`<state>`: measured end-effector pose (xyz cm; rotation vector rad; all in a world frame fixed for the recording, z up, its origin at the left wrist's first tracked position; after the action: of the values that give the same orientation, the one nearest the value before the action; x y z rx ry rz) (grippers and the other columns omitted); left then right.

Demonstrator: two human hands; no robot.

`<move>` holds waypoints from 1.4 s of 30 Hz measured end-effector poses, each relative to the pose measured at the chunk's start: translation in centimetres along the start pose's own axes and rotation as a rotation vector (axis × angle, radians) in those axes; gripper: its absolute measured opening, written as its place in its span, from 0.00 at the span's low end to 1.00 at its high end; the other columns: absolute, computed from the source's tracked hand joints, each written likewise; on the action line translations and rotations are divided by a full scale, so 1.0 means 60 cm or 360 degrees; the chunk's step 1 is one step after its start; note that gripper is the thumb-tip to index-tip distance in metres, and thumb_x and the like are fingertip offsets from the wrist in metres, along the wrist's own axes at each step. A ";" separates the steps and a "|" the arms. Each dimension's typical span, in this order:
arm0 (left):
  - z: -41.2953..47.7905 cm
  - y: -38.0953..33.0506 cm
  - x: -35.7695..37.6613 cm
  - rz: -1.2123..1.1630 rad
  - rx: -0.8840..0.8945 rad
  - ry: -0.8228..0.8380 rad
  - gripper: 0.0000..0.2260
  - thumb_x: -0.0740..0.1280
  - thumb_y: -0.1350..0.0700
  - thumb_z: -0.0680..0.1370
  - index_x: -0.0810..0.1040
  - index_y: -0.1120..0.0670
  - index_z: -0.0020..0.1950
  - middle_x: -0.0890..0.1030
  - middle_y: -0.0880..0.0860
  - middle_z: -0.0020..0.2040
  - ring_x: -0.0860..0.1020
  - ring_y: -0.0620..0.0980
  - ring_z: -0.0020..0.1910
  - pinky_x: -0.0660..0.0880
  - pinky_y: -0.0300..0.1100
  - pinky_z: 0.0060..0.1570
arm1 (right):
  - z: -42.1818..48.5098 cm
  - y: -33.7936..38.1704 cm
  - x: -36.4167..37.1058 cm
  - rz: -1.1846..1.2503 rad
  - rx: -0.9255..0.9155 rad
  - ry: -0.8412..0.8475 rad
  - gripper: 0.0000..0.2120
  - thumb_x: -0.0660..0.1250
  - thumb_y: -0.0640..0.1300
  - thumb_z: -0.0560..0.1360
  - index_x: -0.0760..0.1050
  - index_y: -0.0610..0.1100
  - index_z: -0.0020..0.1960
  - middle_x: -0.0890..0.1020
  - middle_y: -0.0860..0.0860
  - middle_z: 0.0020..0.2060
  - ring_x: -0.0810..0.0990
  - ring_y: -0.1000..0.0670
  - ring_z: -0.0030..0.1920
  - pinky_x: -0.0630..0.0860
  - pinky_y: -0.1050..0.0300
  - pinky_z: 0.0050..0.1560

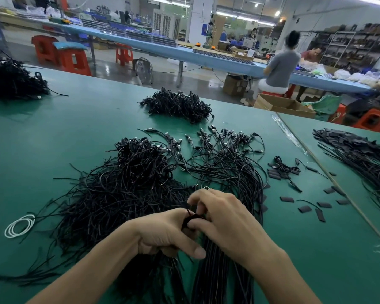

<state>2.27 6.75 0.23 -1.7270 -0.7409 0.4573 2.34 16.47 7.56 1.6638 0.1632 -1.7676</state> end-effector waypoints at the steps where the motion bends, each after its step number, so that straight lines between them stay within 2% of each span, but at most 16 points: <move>1: 0.001 0.003 0.000 0.0015 -0.0036 -0.0009 0.15 0.77 0.61 0.67 0.76 0.44 0.32 0.63 0.49 0.32 0.60 0.42 0.26 0.59 0.32 0.20 | 0.000 -0.001 0.001 -0.0007 0.0001 0.0010 0.09 0.69 0.52 0.76 0.76 0.55 0.55 0.75 0.60 0.45 0.73 0.58 0.47 0.72 0.61 0.49; 6: 0.003 0.004 0.001 0.0062 -0.0090 -0.0042 0.17 0.75 0.64 0.71 0.76 0.45 0.31 0.65 0.47 0.31 0.63 0.40 0.24 0.59 0.32 0.20 | 0.001 0.009 0.000 -0.0126 -0.0112 -0.0004 0.05 0.68 0.51 0.77 0.81 0.51 0.50 0.77 0.57 0.46 0.76 0.53 0.48 0.73 0.58 0.50; 11: 0.004 0.008 0.001 0.0064 -0.0143 -0.0089 0.17 0.75 0.64 0.72 0.77 0.44 0.33 0.67 0.46 0.30 0.64 0.40 0.25 0.59 0.33 0.21 | 0.003 0.018 0.008 -0.0362 -0.0321 0.0078 0.06 0.65 0.50 0.80 0.78 0.50 0.52 0.74 0.56 0.47 0.71 0.53 0.50 0.67 0.61 0.52; 14: 0.007 0.009 -0.001 0.0004 -0.0140 -0.0173 0.09 0.74 0.62 0.70 0.76 0.50 0.40 0.68 0.48 0.32 0.64 0.41 0.26 0.59 0.34 0.22 | 0.000 0.019 0.015 -0.0511 -0.0403 0.0090 0.04 0.64 0.48 0.80 0.77 0.49 0.51 0.74 0.55 0.46 0.72 0.52 0.48 0.71 0.57 0.51; 18: 0.016 0.012 -0.007 -0.0493 -0.0057 -0.0268 0.08 0.66 0.64 0.72 0.71 0.53 0.39 0.66 0.48 0.31 0.60 0.41 0.25 0.56 0.32 0.20 | -0.003 0.012 0.006 -0.0563 -0.0347 -0.0049 0.03 0.68 0.42 0.76 0.78 0.48 0.48 0.76 0.55 0.44 0.73 0.51 0.45 0.74 0.56 0.47; 21: 0.021 0.012 -0.006 -0.0929 -0.0040 -0.0271 0.06 0.64 0.65 0.70 0.72 0.54 0.36 0.68 0.49 0.32 0.62 0.42 0.26 0.56 0.32 0.21 | -0.007 0.007 -0.008 -0.0497 -0.0330 -0.0268 0.05 0.71 0.38 0.73 0.78 0.47 0.44 0.76 0.54 0.41 0.75 0.50 0.42 0.76 0.54 0.42; 23: 0.022 0.004 -0.002 -0.1213 0.0012 -0.0165 0.03 0.62 0.63 0.71 0.74 0.57 0.39 0.70 0.52 0.35 0.64 0.43 0.27 0.58 0.32 0.20 | -0.011 0.002 -0.016 -0.0411 -0.0346 -0.0378 0.03 0.67 0.42 0.77 0.78 0.46 0.45 0.76 0.54 0.41 0.76 0.49 0.42 0.77 0.52 0.41; 24: 0.021 -0.001 0.000 -0.1270 0.0059 -0.0104 0.04 0.61 0.65 0.72 0.75 0.58 0.40 0.71 0.53 0.36 0.65 0.43 0.28 0.60 0.32 0.20 | -0.013 0.000 -0.020 -0.0379 -0.0338 -0.0415 0.07 0.63 0.44 0.79 0.78 0.46 0.45 0.76 0.54 0.42 0.76 0.50 0.42 0.77 0.52 0.40; 26: 0.019 -0.009 -0.002 -0.1292 0.0160 -0.0019 0.06 0.62 0.65 0.75 0.78 0.59 0.45 0.71 0.52 0.38 0.66 0.42 0.29 0.64 0.31 0.21 | -0.014 -0.007 -0.022 -0.0282 -0.0311 -0.0487 0.10 0.60 0.46 0.81 0.78 0.44 0.46 0.76 0.53 0.43 0.77 0.51 0.42 0.78 0.52 0.40; 28: 0.019 -0.017 -0.005 -0.1325 0.0258 0.0031 0.06 0.64 0.64 0.77 0.80 0.60 0.49 0.73 0.52 0.40 0.68 0.41 0.30 0.67 0.30 0.22 | -0.016 -0.019 -0.023 -0.0089 -0.0226 -0.0545 0.10 0.61 0.46 0.80 0.78 0.42 0.47 0.76 0.52 0.44 0.77 0.51 0.42 0.79 0.51 0.41; 32: 0.027 -0.017 -0.012 -0.1357 0.0375 -0.0018 0.07 0.65 0.62 0.78 0.80 0.62 0.52 0.75 0.53 0.41 0.69 0.40 0.28 0.68 0.29 0.21 | -0.019 -0.026 -0.020 0.0039 -0.0215 -0.0626 0.08 0.63 0.45 0.80 0.77 0.42 0.47 0.75 0.53 0.44 0.76 0.52 0.43 0.78 0.53 0.43; 36: 0.030 -0.013 -0.011 -0.1296 0.0434 -0.0141 0.07 0.64 0.60 0.80 0.79 0.61 0.48 0.75 0.53 0.39 0.69 0.40 0.27 0.67 0.29 0.20 | -0.016 -0.023 -0.022 -0.0112 -0.0286 -0.0594 0.09 0.61 0.46 0.80 0.77 0.43 0.47 0.75 0.53 0.45 0.76 0.52 0.45 0.78 0.54 0.46; 42: 0.032 -0.013 -0.008 -0.1329 0.0338 -0.0353 0.04 0.64 0.61 0.77 0.76 0.61 0.46 0.73 0.53 0.35 0.67 0.41 0.25 0.63 0.29 0.17 | -0.011 -0.026 -0.021 -0.0396 -0.0378 -0.0503 0.08 0.63 0.44 0.80 0.79 0.43 0.51 0.77 0.52 0.46 0.78 0.52 0.45 0.80 0.56 0.47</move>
<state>0.49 7.88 0.39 -1.0454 -1.4241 0.1319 1.95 18.53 8.03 1.2207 0.4326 -2.0798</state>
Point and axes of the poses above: each hand's wrist, its own z-axis towards the middle knuckle, its own x-axis out of the palm, y = z × x, the point moved 6 cm from there along z, towards the middle knuckle
